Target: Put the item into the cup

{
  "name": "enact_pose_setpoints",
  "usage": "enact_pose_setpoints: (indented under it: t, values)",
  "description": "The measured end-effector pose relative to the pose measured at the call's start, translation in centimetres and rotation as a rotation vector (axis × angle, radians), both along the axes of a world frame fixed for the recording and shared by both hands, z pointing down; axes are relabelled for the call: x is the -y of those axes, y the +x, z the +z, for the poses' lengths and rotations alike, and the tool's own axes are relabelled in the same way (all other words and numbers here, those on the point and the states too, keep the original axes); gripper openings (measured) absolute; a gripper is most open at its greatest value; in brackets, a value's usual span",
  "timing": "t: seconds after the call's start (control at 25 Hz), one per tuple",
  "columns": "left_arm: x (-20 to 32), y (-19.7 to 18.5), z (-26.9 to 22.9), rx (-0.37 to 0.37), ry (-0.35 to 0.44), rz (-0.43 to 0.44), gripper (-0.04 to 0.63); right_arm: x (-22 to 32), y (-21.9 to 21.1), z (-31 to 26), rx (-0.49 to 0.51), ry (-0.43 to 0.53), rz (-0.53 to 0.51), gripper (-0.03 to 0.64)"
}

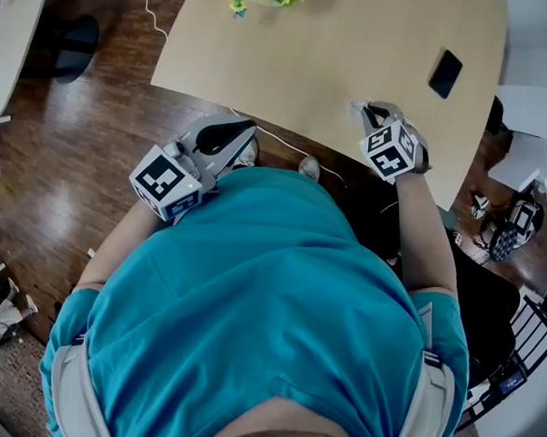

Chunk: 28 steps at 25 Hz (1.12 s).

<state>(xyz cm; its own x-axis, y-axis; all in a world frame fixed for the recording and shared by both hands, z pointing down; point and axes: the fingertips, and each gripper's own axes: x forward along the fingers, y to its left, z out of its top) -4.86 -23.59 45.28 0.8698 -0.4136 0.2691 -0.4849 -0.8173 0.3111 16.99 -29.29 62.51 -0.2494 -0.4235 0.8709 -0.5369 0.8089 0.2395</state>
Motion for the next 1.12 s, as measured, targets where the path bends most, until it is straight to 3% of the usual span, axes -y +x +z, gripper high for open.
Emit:
enact_pose_setpoints:
  t: [0.52, 1.12]
  values:
    - [-0.6, -0.7, 0.2, 0.020, 0.004, 0.001, 0.005, -0.3, 0.3, 4.1, -0.070, -0.053, -0.020, 0.017]
    - [-0.5, 0.7, 0.2, 0.017, 0.008, 0.024, 0.005, 0.3, 2.4, 3.6, -0.182, -0.024, -0.067, 0.024]
